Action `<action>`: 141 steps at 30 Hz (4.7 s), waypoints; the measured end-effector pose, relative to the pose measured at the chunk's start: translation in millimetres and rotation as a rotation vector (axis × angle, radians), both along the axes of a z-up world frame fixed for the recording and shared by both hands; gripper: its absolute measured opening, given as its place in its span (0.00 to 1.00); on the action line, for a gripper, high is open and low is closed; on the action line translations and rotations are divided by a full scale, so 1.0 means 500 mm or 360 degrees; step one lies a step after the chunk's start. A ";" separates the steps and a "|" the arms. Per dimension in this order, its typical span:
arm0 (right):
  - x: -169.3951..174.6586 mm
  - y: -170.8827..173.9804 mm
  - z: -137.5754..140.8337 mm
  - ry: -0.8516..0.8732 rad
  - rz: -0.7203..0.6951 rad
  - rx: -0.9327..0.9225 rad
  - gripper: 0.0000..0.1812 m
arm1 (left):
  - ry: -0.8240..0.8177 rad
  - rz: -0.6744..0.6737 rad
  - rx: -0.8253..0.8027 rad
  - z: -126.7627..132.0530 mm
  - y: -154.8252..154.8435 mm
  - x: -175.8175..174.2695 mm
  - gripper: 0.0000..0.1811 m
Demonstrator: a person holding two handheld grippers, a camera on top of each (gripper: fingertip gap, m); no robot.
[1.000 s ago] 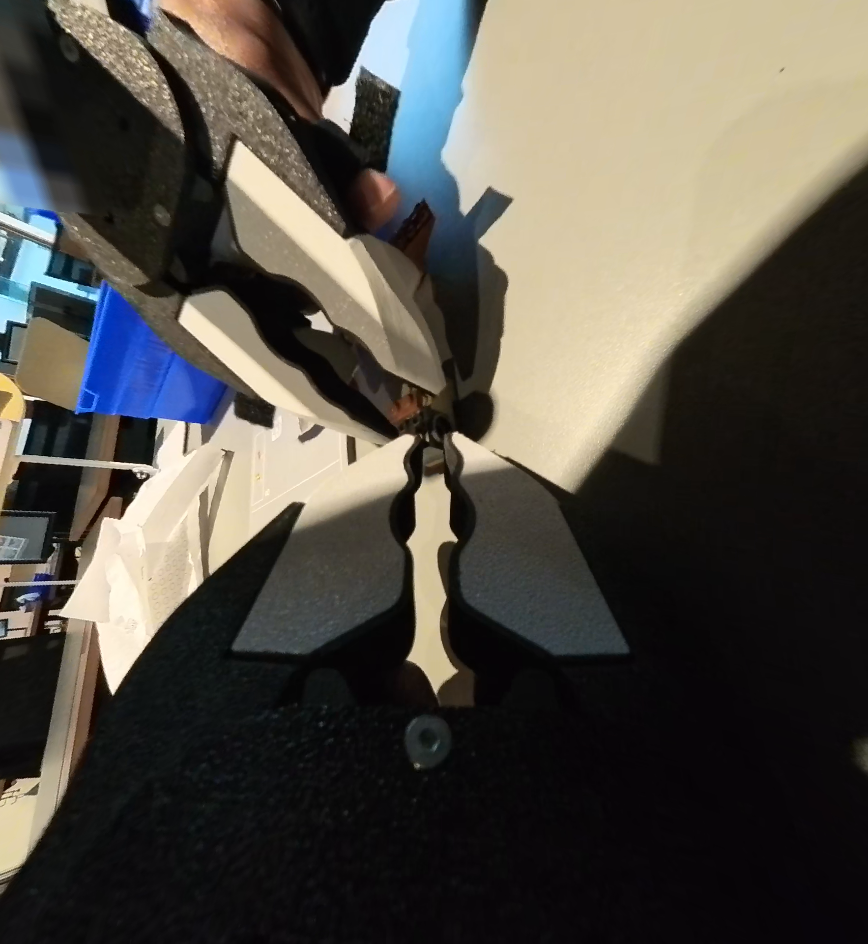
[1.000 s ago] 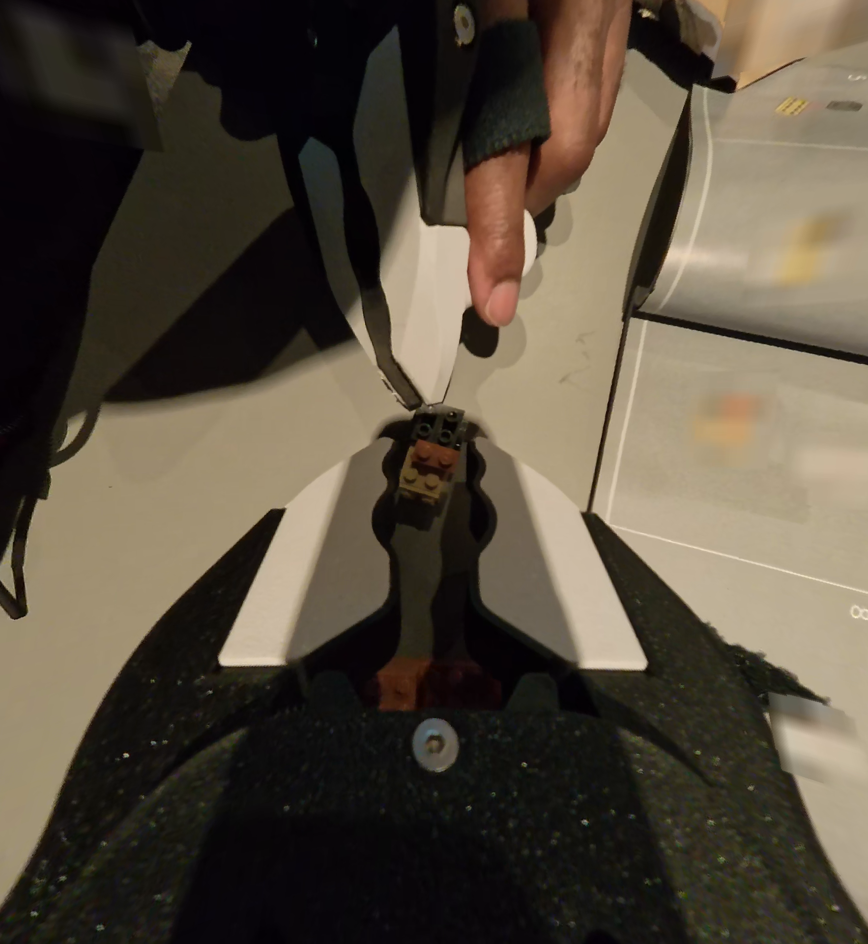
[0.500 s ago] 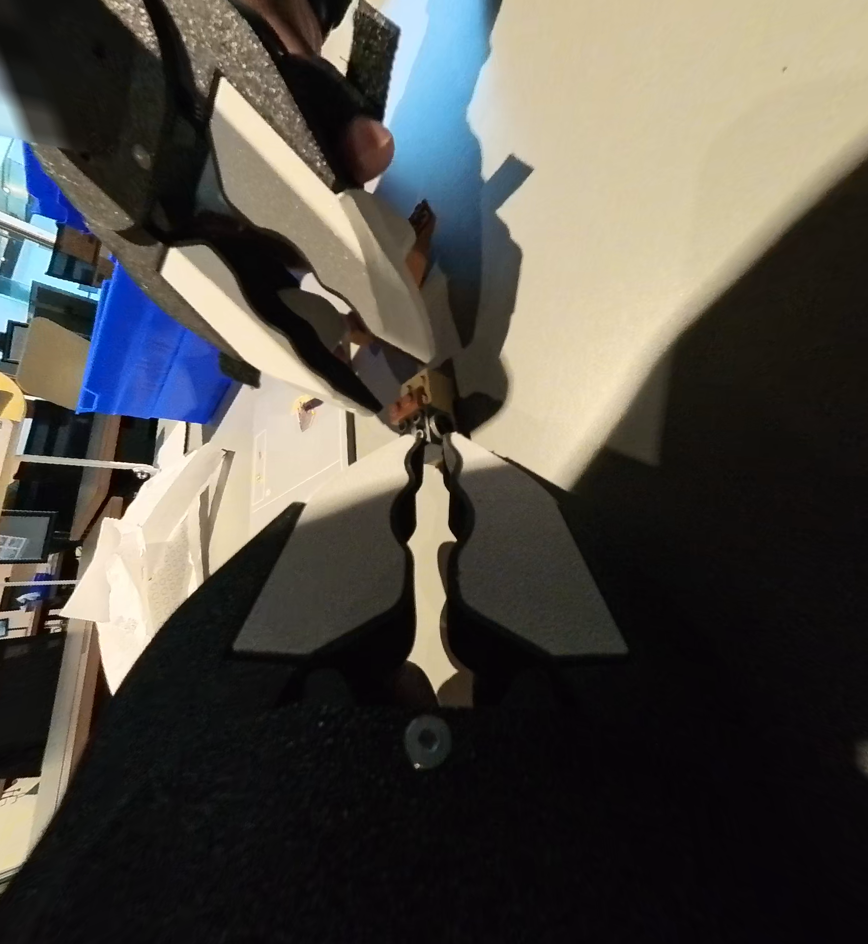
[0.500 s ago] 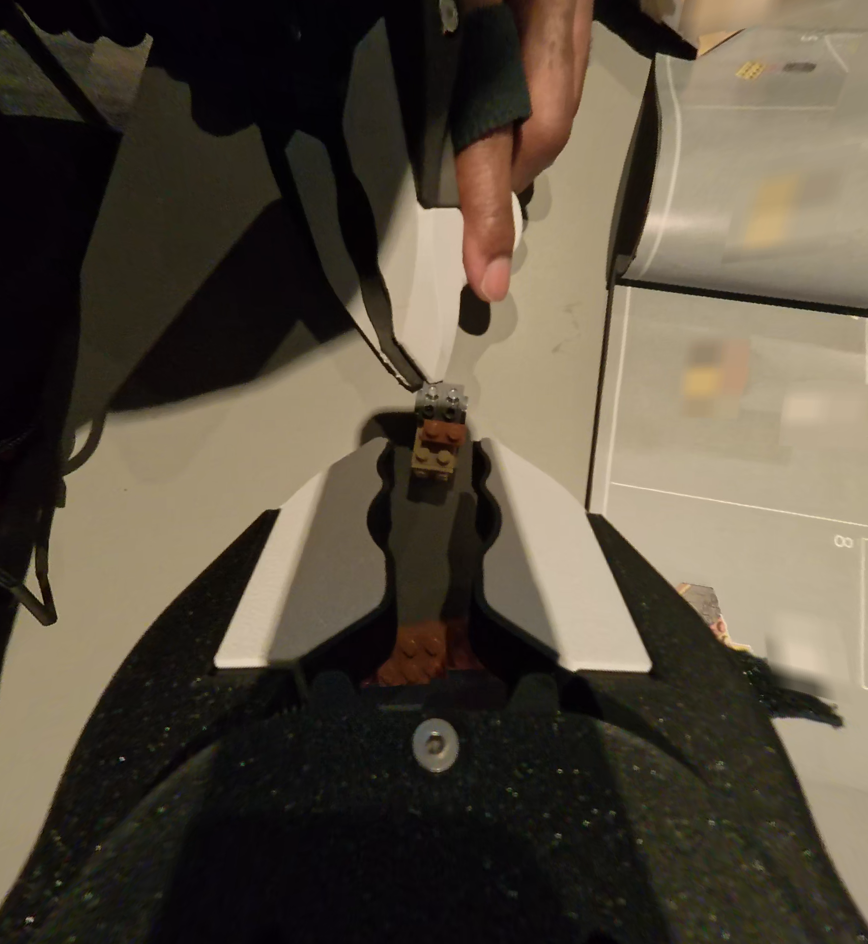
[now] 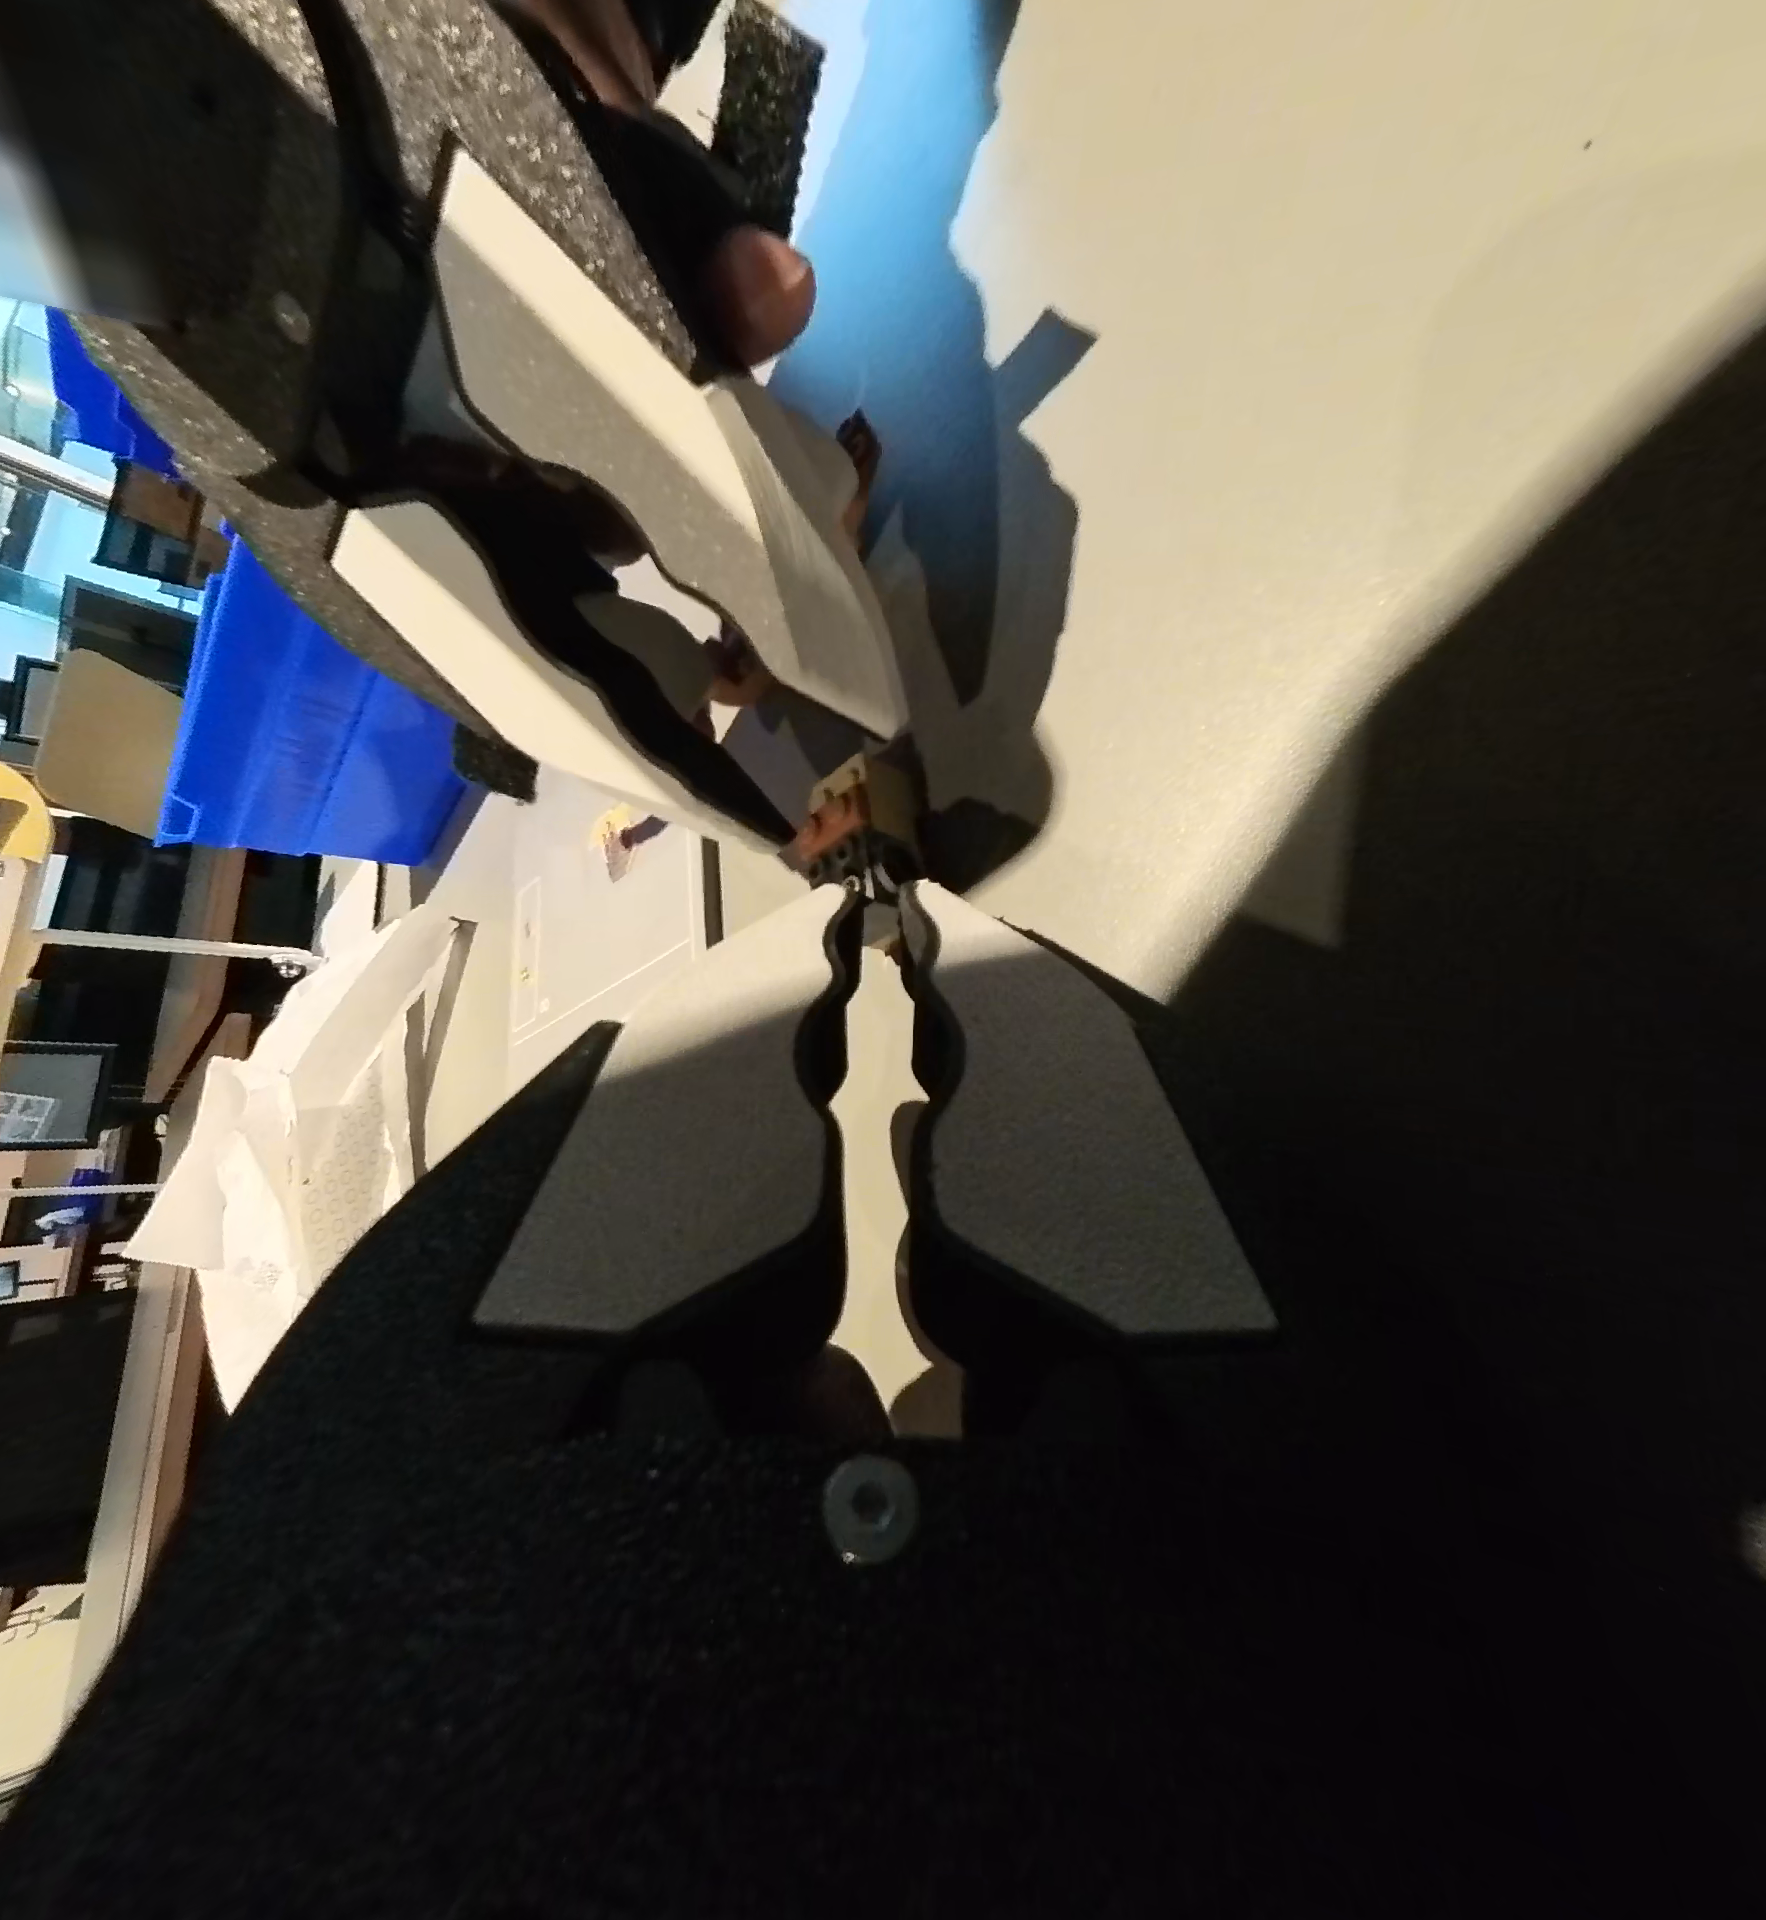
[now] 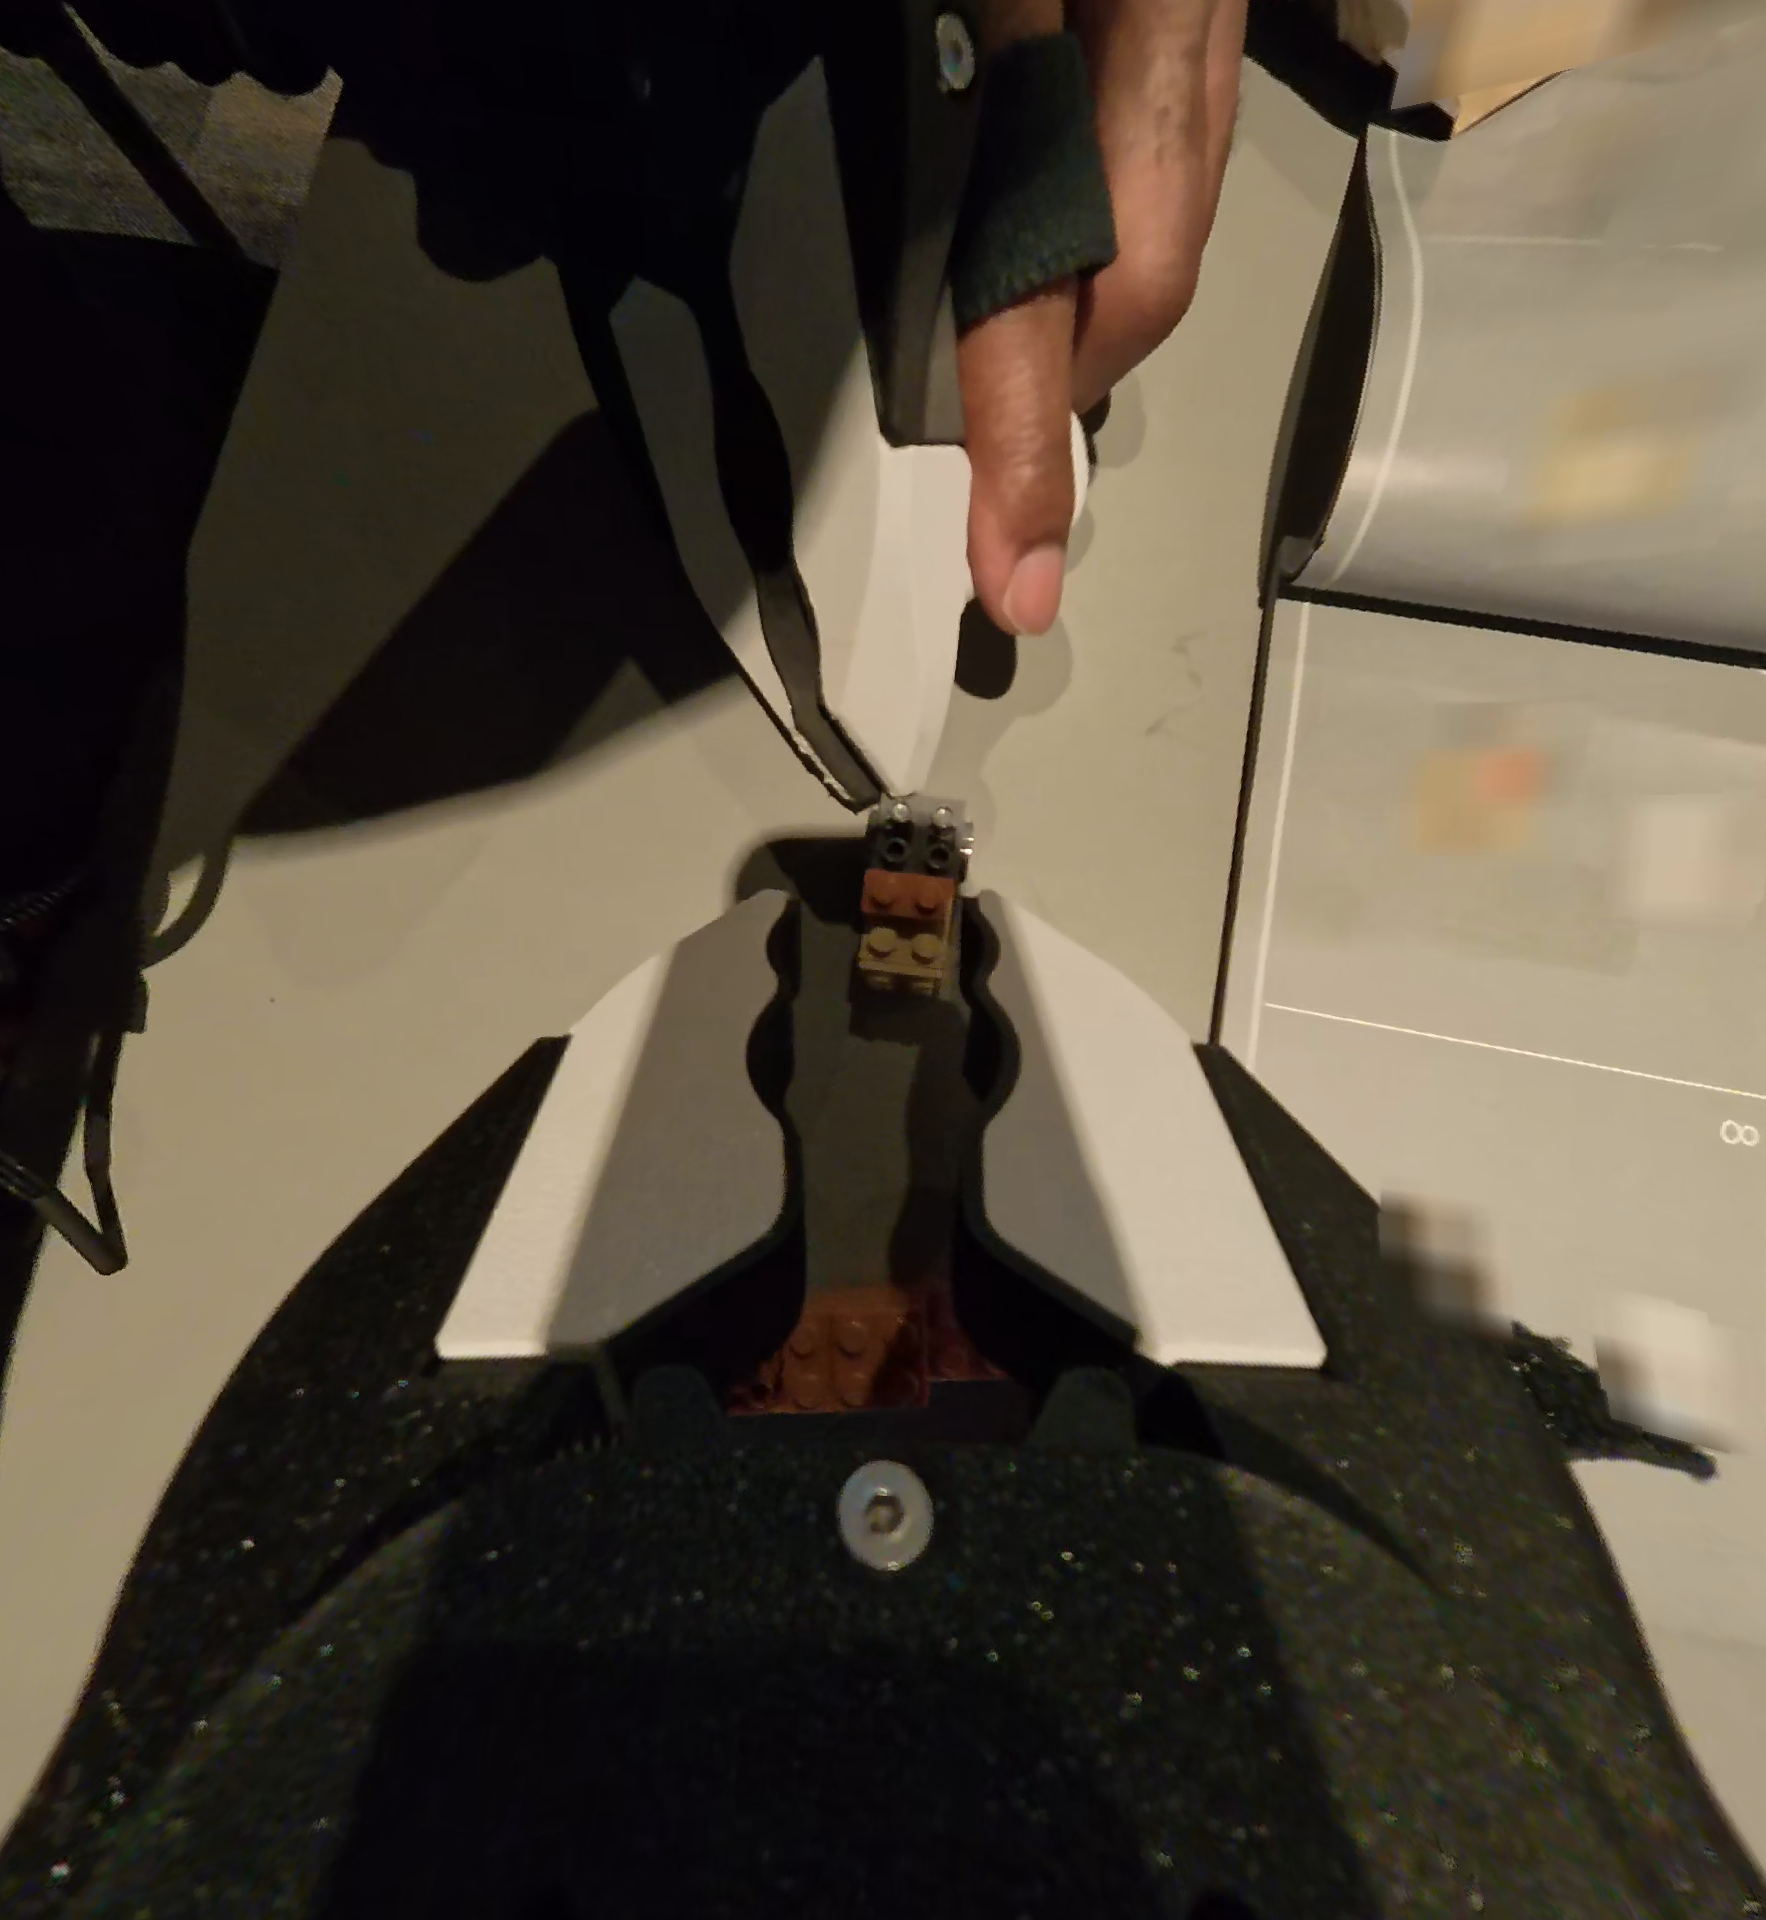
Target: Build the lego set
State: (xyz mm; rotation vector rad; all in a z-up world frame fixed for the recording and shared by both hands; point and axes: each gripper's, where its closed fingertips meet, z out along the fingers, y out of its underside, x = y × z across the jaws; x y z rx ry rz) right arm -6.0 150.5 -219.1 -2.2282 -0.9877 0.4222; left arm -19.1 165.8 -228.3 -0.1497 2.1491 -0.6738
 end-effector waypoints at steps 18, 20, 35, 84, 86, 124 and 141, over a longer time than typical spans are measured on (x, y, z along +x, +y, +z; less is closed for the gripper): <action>0.008 -0.001 -0.024 -0.0066 -0.0043 -0.0053 0.16 | 0.0304 0.0206 -0.0413 0.012 0.018 0.008 0.17; 0.007 0.000 -0.026 -0.0066 -0.0041 -0.0056 0.15 | 0.0341 0.0221 -0.0438 0.011 0.019 0.007 0.19; 0.012 0.005 -0.031 -0.0067 -0.0067 -0.0046 0.09 | 0.0344 0.0222 -0.0431 0.013 0.017 0.007 0.18; 0.000 0.023 0.050 0.0031 -0.0065 0.0192 0.09 | 0.0532 0.0276 -0.0997 0.075 -0.003 0.019 0.12; -0.001 0.023 0.053 0.0040 -0.0064 0.0196 0.09 | 0.0532 0.0262 -0.1013 0.077 -0.003 0.019 0.11; 0.107 -0.124 0.474 -0.0648 0.0247 0.1840 0.23 | 0.0825 -0.0128 -0.1552 0.480 -0.137 0.134 0.11; 0.092 -0.097 0.449 -0.0876 0.0292 0.1919 0.19 | 0.0872 -0.0104 -0.1523 0.466 -0.140 0.128 0.11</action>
